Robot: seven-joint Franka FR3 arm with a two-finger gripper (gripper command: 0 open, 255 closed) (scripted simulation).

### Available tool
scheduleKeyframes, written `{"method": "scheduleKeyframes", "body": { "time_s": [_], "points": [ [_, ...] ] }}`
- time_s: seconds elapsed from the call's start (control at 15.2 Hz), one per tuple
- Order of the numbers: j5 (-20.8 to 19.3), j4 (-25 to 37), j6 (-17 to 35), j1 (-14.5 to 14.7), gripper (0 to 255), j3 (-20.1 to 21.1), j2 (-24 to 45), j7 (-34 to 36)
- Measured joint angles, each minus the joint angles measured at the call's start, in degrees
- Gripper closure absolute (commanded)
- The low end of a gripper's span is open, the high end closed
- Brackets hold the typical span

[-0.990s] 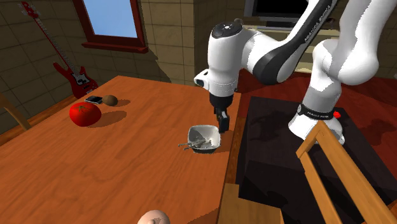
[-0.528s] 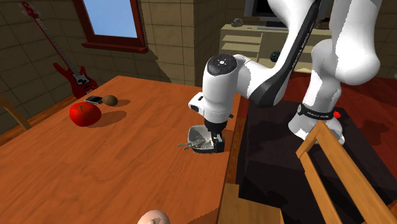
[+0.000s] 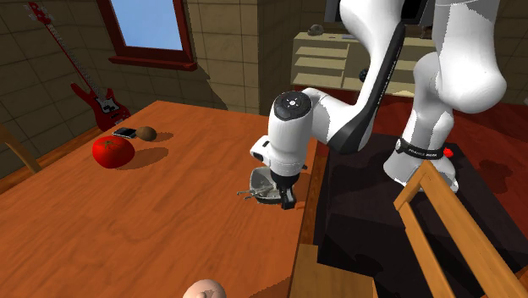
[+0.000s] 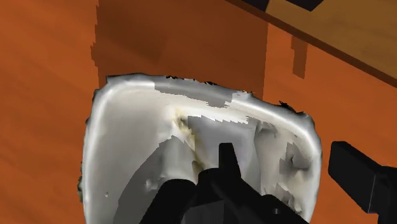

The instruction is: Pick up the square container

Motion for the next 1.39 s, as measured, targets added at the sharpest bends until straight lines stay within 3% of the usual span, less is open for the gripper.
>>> {"method": "scheduleKeyframes", "body": {
  "time_s": [0.66, 1.39],
  "points": [
    [0.14, 0.05, -0.17, -0.02, 255, 0.1, -0.15, -0.09],
    [8.58, -0.88, -5.7, -2.06, 255, 3.5, -8.53, -7.02]
  ]
}}
